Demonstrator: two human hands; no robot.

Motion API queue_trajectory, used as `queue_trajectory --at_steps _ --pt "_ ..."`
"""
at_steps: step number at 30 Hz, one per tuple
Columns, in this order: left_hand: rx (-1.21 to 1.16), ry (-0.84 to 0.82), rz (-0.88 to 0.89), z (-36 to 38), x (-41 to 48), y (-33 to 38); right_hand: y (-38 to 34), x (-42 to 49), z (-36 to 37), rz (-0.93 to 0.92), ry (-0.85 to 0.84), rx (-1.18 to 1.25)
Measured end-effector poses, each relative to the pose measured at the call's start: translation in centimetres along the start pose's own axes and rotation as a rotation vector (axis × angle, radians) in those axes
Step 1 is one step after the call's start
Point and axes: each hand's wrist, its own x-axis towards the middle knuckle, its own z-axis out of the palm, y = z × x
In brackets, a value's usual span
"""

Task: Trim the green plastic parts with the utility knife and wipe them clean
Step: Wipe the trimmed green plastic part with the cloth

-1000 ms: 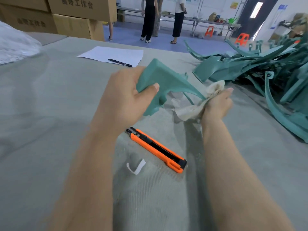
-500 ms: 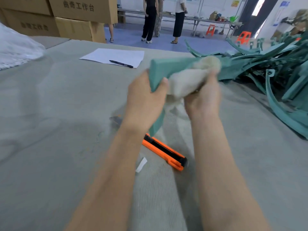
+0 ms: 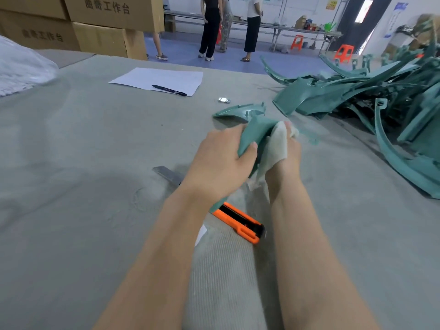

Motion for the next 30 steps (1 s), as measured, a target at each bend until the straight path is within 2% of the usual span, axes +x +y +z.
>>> queue_trajectory --at_steps 2,6,9,10,13,15,18,22,23,24,26,28,30 --pt "-0.082 0.079 -0.032 -0.2 0.1 -0.2 0.0 -0.1 0.2 -0.085 -0.096 -0.016" --pt "-0.323 0.35 -0.186 -0.9 0.7 -0.9 0.5 -1.9 1.0 -0.442 -0.42 -0.246" --pt "-0.469 0.412 -0.306 -1.3 0.9 -1.6 0.7 -2.3 0.9 -0.469 -0.561 -0.276" --pt "-0.497 0.404 -0.331 -1.4 0.9 -1.7 0.7 -2.3 0.8 -0.484 -0.534 -0.304" --pt "-0.609 0.324 -0.362 -1.7 0.8 -1.8 0.9 -2.1 0.9 -0.628 -0.298 -0.467" --pt "-0.623 0.255 -0.356 -1.8 0.7 -1.8 1.1 -1.9 1.0 -0.632 -0.171 -0.55" --pt "-0.575 0.201 -0.32 -1.5 0.6 -1.7 1.2 -2.1 1.4 -0.527 -0.096 -0.513" --pt "-0.662 0.275 -0.322 -1.4 0.6 -2.0 0.2 -1.3 0.2 -0.134 0.049 -0.029" --pt "-0.719 0.336 -0.342 -1.5 0.7 -2.4 0.1 -0.8 -0.4 -0.089 0.035 -0.028" --pt "-0.778 0.403 -0.361 -1.7 0.9 -2.8 0.2 -0.5 -0.8 -0.095 -0.015 -0.069" --pt "-0.857 0.499 -0.366 -1.9 1.0 -3.3 0.2 -0.7 -0.9 -0.189 -0.231 -0.163" --pt "-0.853 0.51 -0.353 -1.7 1.0 -3.4 0.5 -1.5 0.1 -0.281 -0.492 -0.243" --pt "-0.855 0.464 -0.357 -1.5 1.0 -3.4 1.0 -2.5 1.2 -0.326 -0.585 -0.217"
